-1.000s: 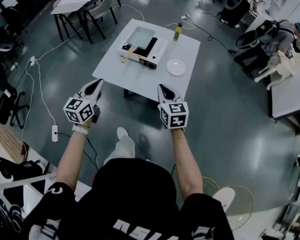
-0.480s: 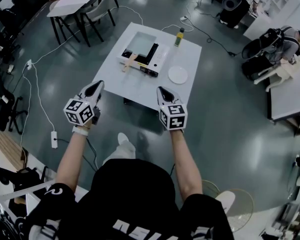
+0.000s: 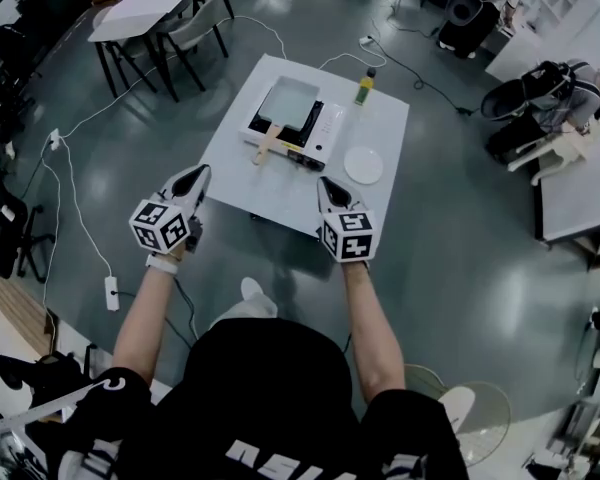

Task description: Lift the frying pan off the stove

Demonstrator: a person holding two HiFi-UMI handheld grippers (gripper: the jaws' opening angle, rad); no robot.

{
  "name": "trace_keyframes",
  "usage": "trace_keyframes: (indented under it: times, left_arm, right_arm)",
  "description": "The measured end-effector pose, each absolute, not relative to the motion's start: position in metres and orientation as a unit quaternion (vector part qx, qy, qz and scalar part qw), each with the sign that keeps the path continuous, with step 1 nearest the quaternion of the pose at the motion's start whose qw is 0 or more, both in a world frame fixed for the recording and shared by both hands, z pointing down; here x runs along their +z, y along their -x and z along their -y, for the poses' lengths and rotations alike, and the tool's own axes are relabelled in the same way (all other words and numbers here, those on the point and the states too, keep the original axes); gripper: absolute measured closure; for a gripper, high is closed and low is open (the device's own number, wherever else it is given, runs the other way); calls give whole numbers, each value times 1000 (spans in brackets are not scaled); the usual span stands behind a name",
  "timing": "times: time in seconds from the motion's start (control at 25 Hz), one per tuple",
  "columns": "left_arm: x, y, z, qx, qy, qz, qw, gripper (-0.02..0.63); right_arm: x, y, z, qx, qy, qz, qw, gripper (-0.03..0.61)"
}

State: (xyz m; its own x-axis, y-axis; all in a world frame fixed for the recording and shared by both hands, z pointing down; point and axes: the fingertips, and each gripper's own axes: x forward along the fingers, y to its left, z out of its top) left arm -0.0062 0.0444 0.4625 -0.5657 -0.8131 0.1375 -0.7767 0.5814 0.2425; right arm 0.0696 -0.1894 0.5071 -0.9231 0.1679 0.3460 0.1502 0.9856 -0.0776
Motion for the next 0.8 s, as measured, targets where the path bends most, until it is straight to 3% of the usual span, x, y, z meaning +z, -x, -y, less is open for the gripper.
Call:
trace_keyframes:
  times: [0.8]
  left_arm:
    - [477,101,-62,-84,-497,854,128,615]
  right_arm:
    - [516,12,166,30,34,981,187,583]
